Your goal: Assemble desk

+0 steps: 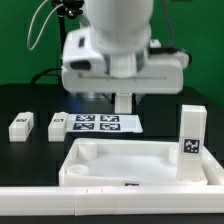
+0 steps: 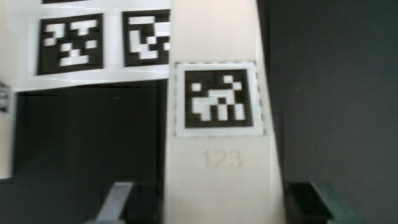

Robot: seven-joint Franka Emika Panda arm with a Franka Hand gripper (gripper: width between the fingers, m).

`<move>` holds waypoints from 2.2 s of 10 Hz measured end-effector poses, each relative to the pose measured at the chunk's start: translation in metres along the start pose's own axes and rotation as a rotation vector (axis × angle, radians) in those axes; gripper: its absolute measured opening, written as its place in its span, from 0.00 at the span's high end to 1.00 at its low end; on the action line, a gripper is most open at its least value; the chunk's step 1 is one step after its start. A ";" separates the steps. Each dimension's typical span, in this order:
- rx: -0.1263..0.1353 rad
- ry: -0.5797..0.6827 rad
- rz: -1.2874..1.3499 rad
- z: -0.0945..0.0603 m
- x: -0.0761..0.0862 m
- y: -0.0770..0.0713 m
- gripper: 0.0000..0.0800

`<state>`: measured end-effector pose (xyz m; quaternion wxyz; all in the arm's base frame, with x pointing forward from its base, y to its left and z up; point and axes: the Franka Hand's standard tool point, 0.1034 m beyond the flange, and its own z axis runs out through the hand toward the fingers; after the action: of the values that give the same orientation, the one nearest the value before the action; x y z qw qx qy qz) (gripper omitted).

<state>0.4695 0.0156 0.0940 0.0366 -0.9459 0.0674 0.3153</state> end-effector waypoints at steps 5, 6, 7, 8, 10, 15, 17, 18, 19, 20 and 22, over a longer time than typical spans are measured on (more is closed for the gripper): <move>0.045 0.271 -0.029 -0.035 0.011 0.004 0.64; 0.089 0.398 -0.048 -0.086 0.021 0.023 0.64; 0.097 0.537 -0.052 -0.120 0.028 0.041 0.64; 0.089 0.666 -0.043 -0.143 0.028 0.055 0.64; 0.087 0.766 -0.029 -0.131 0.014 0.057 0.64; 0.003 1.114 0.002 -0.163 0.040 0.078 0.64; -0.028 1.230 0.043 -0.191 0.053 0.092 0.64; -0.036 1.274 0.060 -0.194 0.056 0.087 0.64; -0.065 1.373 0.091 -0.197 0.056 0.082 0.64; -0.098 1.404 0.087 -0.191 0.055 0.086 0.64; -0.089 1.386 0.082 -0.188 0.056 0.082 0.64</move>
Offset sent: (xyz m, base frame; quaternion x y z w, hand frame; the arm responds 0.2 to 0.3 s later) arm 0.0000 0.0000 0.0000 0.0000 0.1938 0.0000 0.9810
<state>0.6127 -0.0926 0.2077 -0.0656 -0.9263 0.0980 -0.3577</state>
